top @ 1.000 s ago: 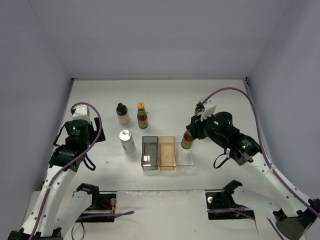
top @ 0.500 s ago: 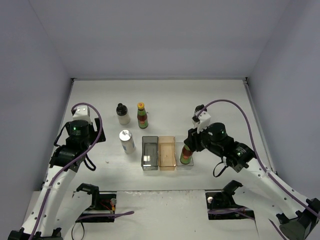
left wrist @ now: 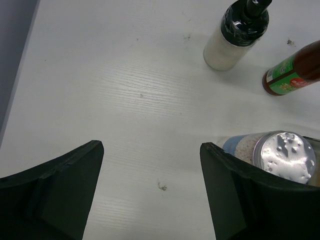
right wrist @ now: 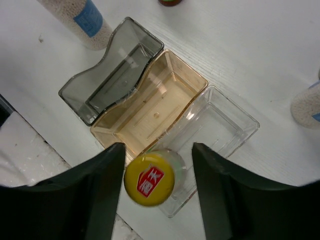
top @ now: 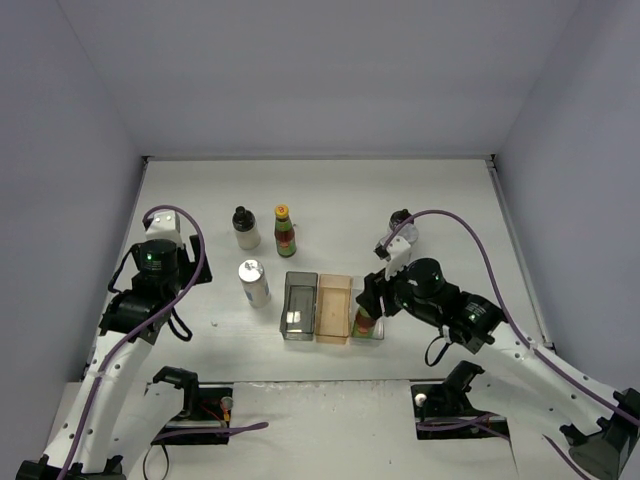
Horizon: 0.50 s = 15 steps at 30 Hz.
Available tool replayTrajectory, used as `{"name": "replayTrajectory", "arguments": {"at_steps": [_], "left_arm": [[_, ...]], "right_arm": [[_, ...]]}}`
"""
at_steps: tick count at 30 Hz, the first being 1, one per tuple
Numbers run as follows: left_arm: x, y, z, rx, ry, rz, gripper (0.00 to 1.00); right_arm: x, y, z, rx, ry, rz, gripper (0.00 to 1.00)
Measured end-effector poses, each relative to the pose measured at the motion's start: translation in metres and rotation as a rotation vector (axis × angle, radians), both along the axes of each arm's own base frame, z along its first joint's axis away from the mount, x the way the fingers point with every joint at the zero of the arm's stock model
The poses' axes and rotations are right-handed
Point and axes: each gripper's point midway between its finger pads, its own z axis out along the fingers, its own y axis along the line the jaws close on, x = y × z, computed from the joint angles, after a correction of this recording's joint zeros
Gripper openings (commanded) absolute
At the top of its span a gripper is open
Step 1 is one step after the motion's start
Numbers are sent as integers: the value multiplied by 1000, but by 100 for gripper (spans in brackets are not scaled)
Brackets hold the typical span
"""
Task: Organize the condiment bottles
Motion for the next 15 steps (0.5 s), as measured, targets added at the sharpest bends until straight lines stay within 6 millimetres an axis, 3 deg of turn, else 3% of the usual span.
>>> {"name": "replayTrajectory", "arguments": {"at_steps": [1, 7, 15], "left_arm": [[1, -1, 0, -2, -3, -3, 79], [3, -8, 3, -26, -14, -35, 79], [17, -40, 15, -113, -9, -175, 80]], "right_arm": [[1, 1, 3, 13, -7, -1, 68], [3, 7, 18, 70, -45, -4, 90], [10, 0, 28, 55, -81, -43, 100]]}}
